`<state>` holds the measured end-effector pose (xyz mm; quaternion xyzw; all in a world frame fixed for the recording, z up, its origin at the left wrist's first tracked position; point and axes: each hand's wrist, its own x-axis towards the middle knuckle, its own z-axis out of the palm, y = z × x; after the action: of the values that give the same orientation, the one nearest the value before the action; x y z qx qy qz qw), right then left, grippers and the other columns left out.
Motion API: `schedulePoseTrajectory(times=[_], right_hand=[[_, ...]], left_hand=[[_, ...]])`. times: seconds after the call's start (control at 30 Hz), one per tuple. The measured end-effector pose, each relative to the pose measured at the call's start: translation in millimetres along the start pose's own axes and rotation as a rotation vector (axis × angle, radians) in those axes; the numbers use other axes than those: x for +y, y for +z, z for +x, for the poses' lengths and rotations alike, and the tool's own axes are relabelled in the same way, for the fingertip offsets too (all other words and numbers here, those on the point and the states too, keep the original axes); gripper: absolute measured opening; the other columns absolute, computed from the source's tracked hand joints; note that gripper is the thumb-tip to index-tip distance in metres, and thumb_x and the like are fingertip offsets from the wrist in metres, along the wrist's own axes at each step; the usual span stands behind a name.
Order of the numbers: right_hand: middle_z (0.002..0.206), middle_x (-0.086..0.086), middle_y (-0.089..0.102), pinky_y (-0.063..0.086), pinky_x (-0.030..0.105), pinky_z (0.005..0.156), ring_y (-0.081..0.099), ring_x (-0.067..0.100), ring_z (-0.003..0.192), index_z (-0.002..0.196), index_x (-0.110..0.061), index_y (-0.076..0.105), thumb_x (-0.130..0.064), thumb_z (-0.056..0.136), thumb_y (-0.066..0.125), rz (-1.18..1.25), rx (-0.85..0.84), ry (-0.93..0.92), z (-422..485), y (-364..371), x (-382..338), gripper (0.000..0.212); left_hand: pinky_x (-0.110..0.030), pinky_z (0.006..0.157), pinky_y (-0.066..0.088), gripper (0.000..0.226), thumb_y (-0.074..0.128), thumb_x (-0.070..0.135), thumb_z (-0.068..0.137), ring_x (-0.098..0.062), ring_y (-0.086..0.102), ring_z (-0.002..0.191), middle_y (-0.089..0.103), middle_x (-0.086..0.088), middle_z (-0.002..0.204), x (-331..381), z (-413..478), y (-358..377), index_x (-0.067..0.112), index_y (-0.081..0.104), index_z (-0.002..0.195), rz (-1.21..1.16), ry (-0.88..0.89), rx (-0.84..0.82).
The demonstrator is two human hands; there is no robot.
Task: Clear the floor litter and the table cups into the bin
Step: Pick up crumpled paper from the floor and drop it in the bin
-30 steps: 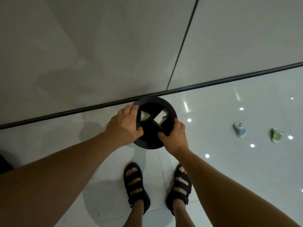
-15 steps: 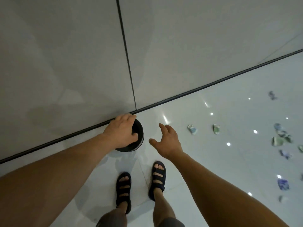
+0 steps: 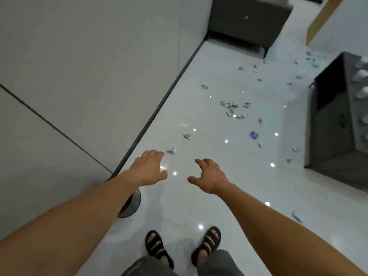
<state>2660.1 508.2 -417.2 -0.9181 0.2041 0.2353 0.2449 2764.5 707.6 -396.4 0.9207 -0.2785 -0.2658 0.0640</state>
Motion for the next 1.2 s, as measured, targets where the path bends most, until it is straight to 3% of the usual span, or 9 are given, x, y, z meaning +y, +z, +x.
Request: schedulePoseTrajectory(times=[0.03, 0.17, 0.4, 0.63, 0.9, 1.2], right_hand=[[0.16, 0.004, 0.018, 0.031, 0.045, 0.113, 0.019, 0.025, 0.145, 0.152, -0.03, 0.022, -0.058, 0.086, 0.057, 0.052, 0.057, 0.067, -28.1, -12.3, 37.5, 0.08], [0.16, 0.004, 0.017, 0.03, 0.045, 0.113, 0.018, 0.025, 0.146, 0.153, -0.029, 0.022, -0.058, 0.087, 0.057, 0.127, 0.091, 0.159, -67.4, -21.8, 94.5, 0.079], [0.16, 0.003, 0.016, 0.03, 0.044, 0.112, 0.017, 0.024, 0.146, 0.153, -0.03, 0.021, -0.058, 0.086, 0.056, 0.237, 0.213, 0.395, -201.9, -33.8, 291.9, 0.08], [0.16, 0.0, 0.014, 0.029, 0.046, 0.11, 0.016, 0.024, 0.146, 0.152, -0.033, 0.021, -0.06, 0.085, 0.056, 0.31, 0.286, 0.575, -298.2, -46.4, 438.8, 0.081], [0.16, 0.002, 0.015, 0.032, 0.045, 0.112, 0.016, 0.024, 0.146, 0.153, -0.031, 0.021, -0.055, 0.086, 0.057, 0.401, 0.28, 0.728, -324.8, -59.1, 567.7, 0.08], [0.158, 0.003, 0.017, 0.034, 0.042, 0.11, 0.018, 0.025, 0.144, 0.153, -0.028, 0.023, -0.05, 0.09, 0.057, 0.436, 0.198, 0.813, -292.8, -94.2, 700.3, 0.075]], left_hand=[[-0.04, 0.111, 0.028, 0.077, 0.052, 0.049, 0.089, -0.024, 0.02, 0.141, 0.024, -0.004, 0.154, 42.8, 0.2, -2.6, 0.017, 0.019, 0.15, 0.039, 0.076, -0.01], [-0.041, 0.11, 0.028, 0.075, 0.053, 0.048, 0.088, -0.024, 0.022, 0.141, 0.026, -0.004, 0.153, 105.1, 1.3, 0.0, 0.017, 0.023, 0.149, 0.105, 0.14, -0.019], [-0.041, 0.111, 0.029, 0.076, 0.054, 0.05, 0.088, -0.024, 0.023, 0.141, 0.025, -0.005, 0.154, 337.0, -8.4, 63.1, 0.018, 0.023, 0.149, 0.282, 0.427, -0.086], [-0.042, 0.11, 0.029, 0.075, 0.053, 0.05, 0.087, -0.024, 0.024, 0.14, 0.027, -0.004, 0.154, 531.6, -25.8, 128.1, 0.019, 0.024, 0.149, 0.354, 0.675, -0.113], [-0.043, 0.109, 0.031, 0.076, 0.051, 0.052, 0.087, -0.025, 0.024, 0.14, 0.025, -0.005, 0.154, 656.1, 20.4, 184.2, 0.019, 0.022, 0.149, 0.49, 0.778, -0.212], [-0.044, 0.108, 0.033, 0.076, 0.052, 0.057, 0.087, -0.027, 0.03, 0.137, 0.03, -0.006, 0.152, 793.5, 128.3, 226.0, 0.019, 0.025, 0.148, 0.465, 0.821, -0.305]])
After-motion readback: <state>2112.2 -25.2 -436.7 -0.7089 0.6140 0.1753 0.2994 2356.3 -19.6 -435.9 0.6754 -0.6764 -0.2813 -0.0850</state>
